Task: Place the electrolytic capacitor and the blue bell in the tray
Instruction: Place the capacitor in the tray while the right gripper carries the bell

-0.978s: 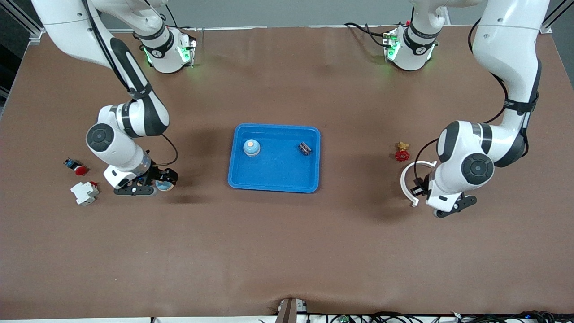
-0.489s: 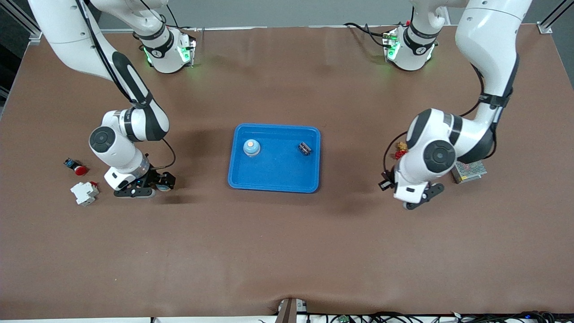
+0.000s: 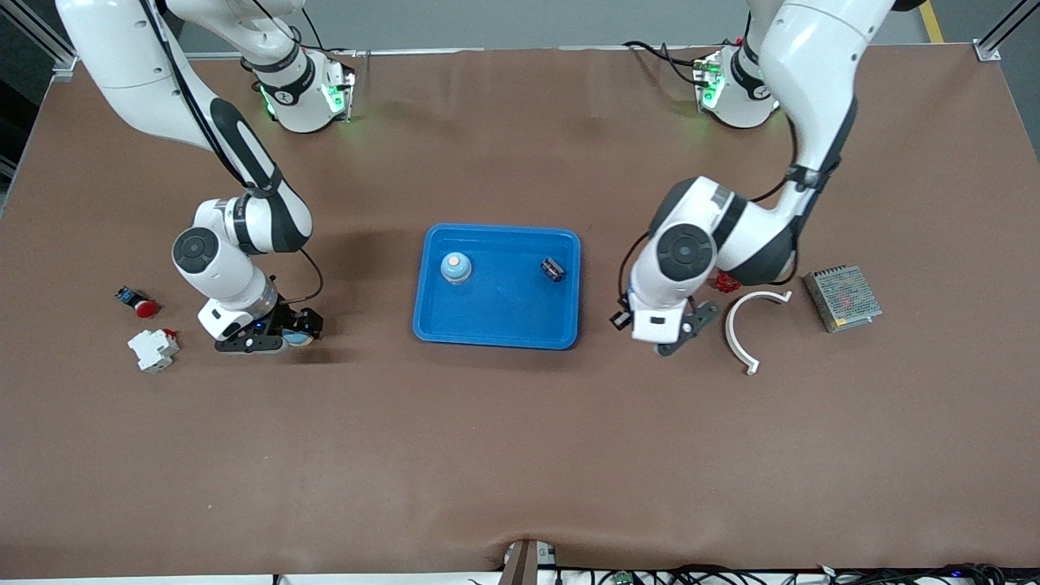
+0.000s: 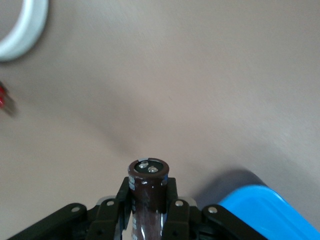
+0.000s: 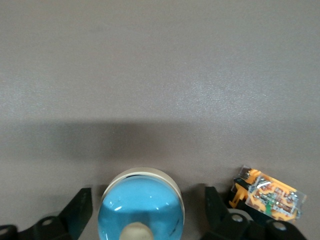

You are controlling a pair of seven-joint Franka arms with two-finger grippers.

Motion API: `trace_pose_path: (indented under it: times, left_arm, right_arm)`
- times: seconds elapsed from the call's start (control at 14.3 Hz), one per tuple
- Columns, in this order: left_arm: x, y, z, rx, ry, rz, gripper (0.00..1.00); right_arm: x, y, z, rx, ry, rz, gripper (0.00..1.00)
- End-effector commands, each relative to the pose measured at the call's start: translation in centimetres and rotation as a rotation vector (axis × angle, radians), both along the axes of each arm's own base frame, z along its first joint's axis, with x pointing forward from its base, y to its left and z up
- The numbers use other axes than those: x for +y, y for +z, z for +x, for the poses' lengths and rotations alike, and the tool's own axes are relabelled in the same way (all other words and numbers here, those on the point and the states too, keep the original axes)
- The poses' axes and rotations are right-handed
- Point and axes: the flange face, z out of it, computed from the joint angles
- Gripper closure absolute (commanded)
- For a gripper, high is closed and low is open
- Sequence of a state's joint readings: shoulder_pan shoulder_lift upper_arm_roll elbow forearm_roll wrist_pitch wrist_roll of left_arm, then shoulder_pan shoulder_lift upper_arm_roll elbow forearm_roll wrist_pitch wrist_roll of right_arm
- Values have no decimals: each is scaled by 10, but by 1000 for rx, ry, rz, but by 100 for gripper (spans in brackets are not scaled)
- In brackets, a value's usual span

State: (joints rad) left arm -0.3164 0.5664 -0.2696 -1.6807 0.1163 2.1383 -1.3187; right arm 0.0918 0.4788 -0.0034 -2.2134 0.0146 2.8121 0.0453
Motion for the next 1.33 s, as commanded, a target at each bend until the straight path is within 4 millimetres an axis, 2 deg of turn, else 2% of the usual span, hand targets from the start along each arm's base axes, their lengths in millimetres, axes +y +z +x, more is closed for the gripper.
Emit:
trace_pose_path:
  times: [0.0, 0.14, 0.28, 0.49, 0.63, 0.7, 0.77, 0.84, 0.91, 0.98, 1.12, 1.26]
  left_arm:
    - [-48, -17, -7, -1, 50, 3, 100]
    - [-73, -22, -9, -6, 109, -8, 100]
    - [-98, -35, -18, -23, 139, -31, 100]
    - [-118, -55, -28, -47, 184, -68, 100]
    - [-126, -65, -35, -48, 183, -69, 100]
    - [-126, -69, -35, -45, 182, -68, 90]
    - [-126, -71, -36, -43, 176, -66, 72]
    - [-124, -71, -34, -45, 166, -66, 45]
    - [-120, -70, -30, -49, 168, -67, 12]
    - [-119, -68, -28, -53, 166, -67, 0]
    - [-121, -48, -16, -85, 163, -94, 0]
    - [-110, -24, -2, -113, 158, -108, 0]
  right_arm:
    - [1, 3, -4, 0, 11, -2, 100]
    - [3, 4, -4, -1, -3, 1, 100]
    - [10, 16, -2, 30, -40, 9, 100]
    - [51, 59, 9, 117, -140, 31, 100]
    - [92, 84, 13, 153, -217, 52, 100]
    - [112, 91, 13, 161, -258, 65, 100]
    - [131, 95, 11, 158, -300, 82, 100]
    - [146, 97, 10, 157, -340, 95, 100]
    - [162, 102, 10, 151, -373, 108, 100]
    - [181, 105, 7, 147, -398, 114, 100]
    - [220, 103, 1, 153, -453, 124, 100]
    - [249, 93, -3, 164, -493, 129, 100]
